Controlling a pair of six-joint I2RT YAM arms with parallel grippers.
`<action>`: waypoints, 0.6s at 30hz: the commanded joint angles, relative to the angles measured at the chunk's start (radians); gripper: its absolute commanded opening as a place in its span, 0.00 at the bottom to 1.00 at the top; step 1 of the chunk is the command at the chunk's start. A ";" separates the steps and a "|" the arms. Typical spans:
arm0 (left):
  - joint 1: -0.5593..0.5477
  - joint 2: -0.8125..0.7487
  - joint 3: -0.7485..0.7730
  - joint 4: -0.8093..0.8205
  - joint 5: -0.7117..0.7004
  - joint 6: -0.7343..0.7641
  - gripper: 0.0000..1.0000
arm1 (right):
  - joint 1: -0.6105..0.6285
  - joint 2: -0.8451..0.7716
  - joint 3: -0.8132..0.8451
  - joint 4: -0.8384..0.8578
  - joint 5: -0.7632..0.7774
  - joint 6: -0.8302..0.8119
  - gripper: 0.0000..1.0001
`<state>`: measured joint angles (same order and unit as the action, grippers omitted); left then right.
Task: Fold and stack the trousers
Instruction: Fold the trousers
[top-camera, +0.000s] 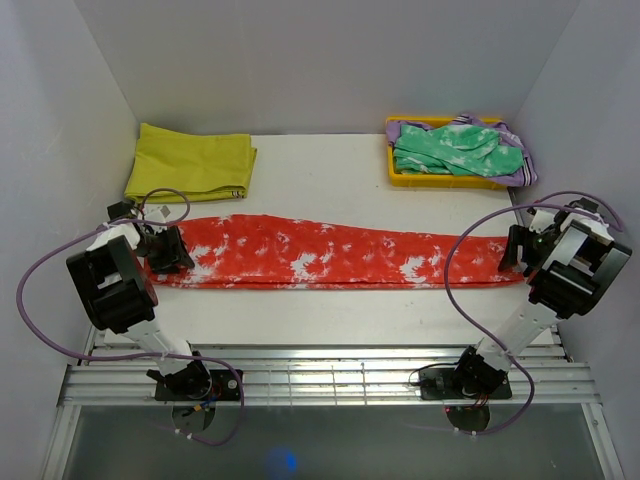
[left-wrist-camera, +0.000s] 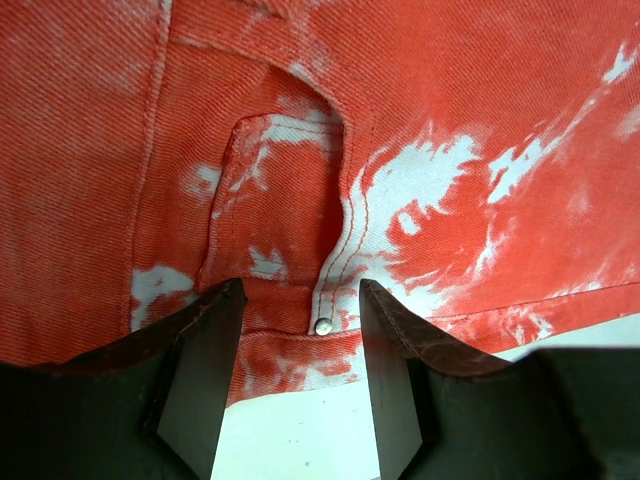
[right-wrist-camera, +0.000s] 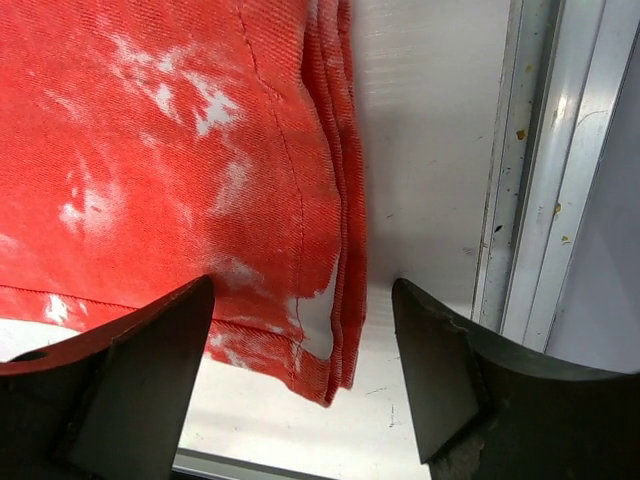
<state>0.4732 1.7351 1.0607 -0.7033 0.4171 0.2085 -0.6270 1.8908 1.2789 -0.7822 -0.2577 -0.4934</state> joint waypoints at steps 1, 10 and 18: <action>0.016 -0.025 -0.008 0.024 -0.067 0.035 0.61 | -0.028 0.071 -0.030 -0.015 -0.057 0.096 0.74; 0.016 -0.072 -0.024 0.022 0.046 0.063 0.61 | -0.057 0.024 0.063 -0.104 -0.186 0.066 0.08; 0.016 -0.250 -0.074 0.025 0.179 0.170 0.71 | -0.143 -0.090 0.190 -0.150 -0.112 -0.045 0.08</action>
<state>0.4828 1.5959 0.9939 -0.6933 0.5095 0.3096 -0.6872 1.8984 1.3788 -0.9314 -0.3977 -0.5045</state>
